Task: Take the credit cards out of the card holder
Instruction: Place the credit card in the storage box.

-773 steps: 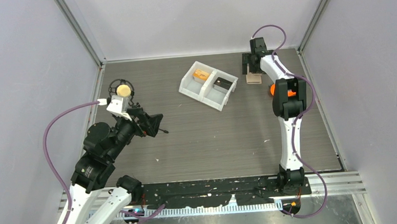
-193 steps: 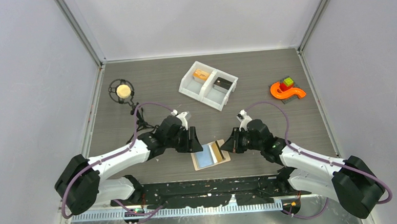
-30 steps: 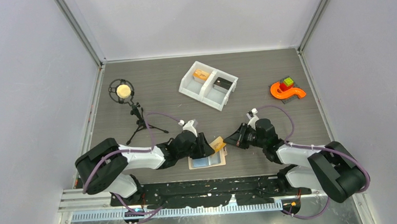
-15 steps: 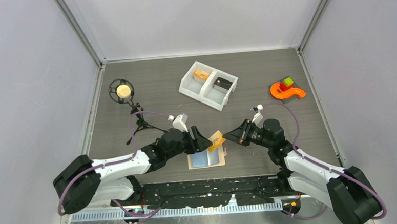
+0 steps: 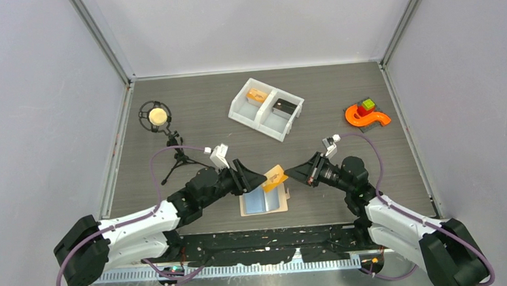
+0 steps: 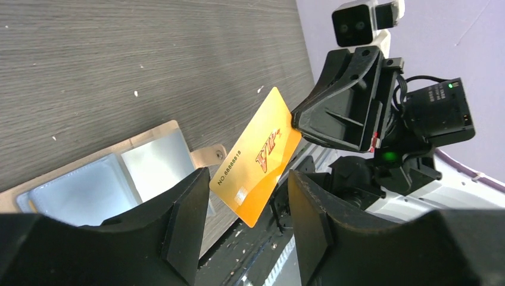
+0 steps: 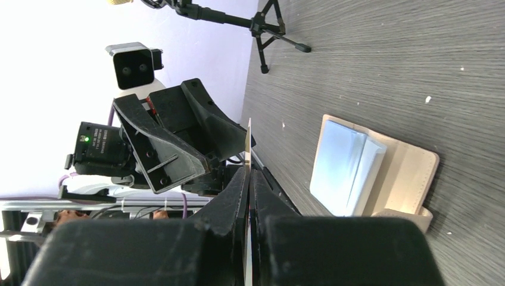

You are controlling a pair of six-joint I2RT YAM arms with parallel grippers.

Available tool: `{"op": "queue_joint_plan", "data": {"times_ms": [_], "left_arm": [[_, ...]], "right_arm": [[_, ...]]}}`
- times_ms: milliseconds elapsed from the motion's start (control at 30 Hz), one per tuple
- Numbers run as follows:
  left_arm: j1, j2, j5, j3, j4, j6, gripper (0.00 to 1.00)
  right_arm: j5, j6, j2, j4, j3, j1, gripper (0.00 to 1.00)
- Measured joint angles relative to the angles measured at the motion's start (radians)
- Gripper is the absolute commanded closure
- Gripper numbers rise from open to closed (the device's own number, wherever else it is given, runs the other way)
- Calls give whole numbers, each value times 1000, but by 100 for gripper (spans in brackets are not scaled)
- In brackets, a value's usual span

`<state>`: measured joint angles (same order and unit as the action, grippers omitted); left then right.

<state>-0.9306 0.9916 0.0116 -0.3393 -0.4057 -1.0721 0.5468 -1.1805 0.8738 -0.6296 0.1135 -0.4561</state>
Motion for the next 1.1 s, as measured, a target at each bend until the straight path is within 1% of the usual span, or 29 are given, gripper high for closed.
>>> {"op": "queue_joint_plan", "data": {"times_ms": [200, 233, 300, 400, 467, 500, 533, 567, 600, 700, 800, 967, 1067, 1100], "left_arm": [[3, -3, -25, 0, -26, -18, 46], [3, 0, -28, 0, -32, -21, 49], [3, 13, -36, 2, -51, -26, 58], [5, 30, -51, 16, -93, -38, 77], [10, 33, -62, 29, -112, -49, 87], [12, 32, -66, 35, -119, -50, 92], [16, 32, -74, 39, -126, -53, 97], [20, 31, -84, 41, -134, -55, 100], [23, 27, -92, 43, -139, -54, 100], [31, 0, -130, 53, -144, -48, 100], [44, -34, -169, 56, -134, -35, 100], [70, -88, -246, 56, -92, 2, 100], [74, -102, -289, 55, -62, 20, 100], [75, -102, -301, 55, -50, 29, 100]], "right_arm": [[18, -46, 20, -76, -13, 0, 95], [21, -56, 27, -92, -16, 0, 95], [26, -75, 41, -124, -24, 0, 95], [35, -98, 62, -164, -34, 0, 95], [43, -103, 70, -178, -34, 0, 95], [48, -101, 72, -183, -34, 0, 94], [57, -95, 77, -187, -34, 0, 91], [64, -85, 81, -189, -34, 1, 89], [74, -72, 85, -189, -34, 2, 84], [122, -13, 93, -177, -27, 6, 75], [181, 65, 89, -125, 8, 6, 73], [257, 213, 35, 27, 89, 6, 64], [295, 312, 6, 145, 148, 6, 63], [304, 337, 2, 170, 162, 6, 64]]}}
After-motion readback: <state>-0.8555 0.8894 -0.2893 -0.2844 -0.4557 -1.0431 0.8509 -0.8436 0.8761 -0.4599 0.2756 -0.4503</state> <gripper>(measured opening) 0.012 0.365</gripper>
